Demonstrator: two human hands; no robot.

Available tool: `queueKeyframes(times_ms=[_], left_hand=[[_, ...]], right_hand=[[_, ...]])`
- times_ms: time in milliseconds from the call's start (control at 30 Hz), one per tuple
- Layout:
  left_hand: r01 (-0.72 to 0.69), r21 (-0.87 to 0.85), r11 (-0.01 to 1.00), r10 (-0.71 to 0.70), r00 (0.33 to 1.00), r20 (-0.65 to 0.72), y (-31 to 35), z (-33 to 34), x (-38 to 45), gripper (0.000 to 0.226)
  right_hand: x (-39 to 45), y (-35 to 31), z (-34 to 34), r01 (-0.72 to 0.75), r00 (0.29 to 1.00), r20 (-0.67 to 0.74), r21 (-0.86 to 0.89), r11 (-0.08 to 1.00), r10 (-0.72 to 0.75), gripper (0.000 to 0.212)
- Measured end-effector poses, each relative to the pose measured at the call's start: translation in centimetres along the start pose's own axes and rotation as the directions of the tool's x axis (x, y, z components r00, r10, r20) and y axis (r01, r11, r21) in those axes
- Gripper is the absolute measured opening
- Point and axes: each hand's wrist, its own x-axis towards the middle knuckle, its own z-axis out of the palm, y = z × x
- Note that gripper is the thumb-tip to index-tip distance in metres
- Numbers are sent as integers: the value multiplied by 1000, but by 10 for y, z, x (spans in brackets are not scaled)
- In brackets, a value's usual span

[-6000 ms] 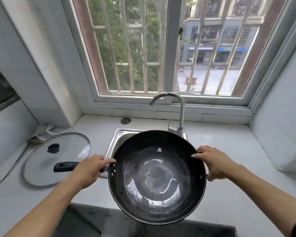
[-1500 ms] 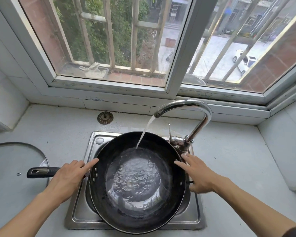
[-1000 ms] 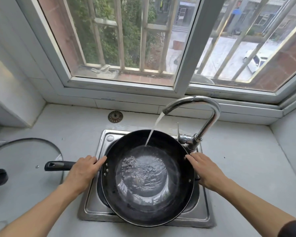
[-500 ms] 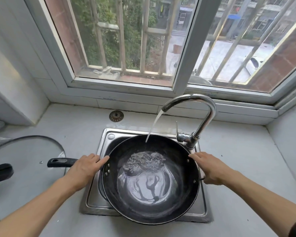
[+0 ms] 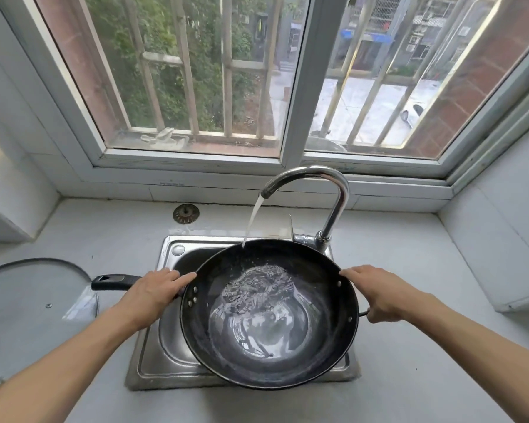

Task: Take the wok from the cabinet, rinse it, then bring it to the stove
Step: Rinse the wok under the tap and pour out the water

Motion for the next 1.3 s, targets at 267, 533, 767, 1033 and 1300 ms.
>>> queueKeyframes(times_ms=[267, 533, 767, 1033, 1300], left_hand=[[-60, -98, 993, 56, 998, -36, 6, 9, 25, 87], [-108, -167, 980, 91, 990, -106, 7, 0, 49, 75], [-170, -187, 968, 142, 978, -154, 2, -5, 69, 74], [-218, -250, 943, 164, 961, -221, 12, -8, 80, 77], [-255, -118, 960, 221, 944, -247, -2, 1, 98, 78]], right_hand=[[-33, 1, -13, -100, 995, -11, -40, 994, 100, 77], [-51, -5, -18, -180, 983, -46, -51, 982, 178, 73], [-57, -9, -22, -234, 971, -67, -46, 971, 231, 72], [-72, -18, -8, -279, 956, -93, 5, 960, 278, 74], [-82, -37, 1, -333, 934, -122, 48, 942, 336, 76]])
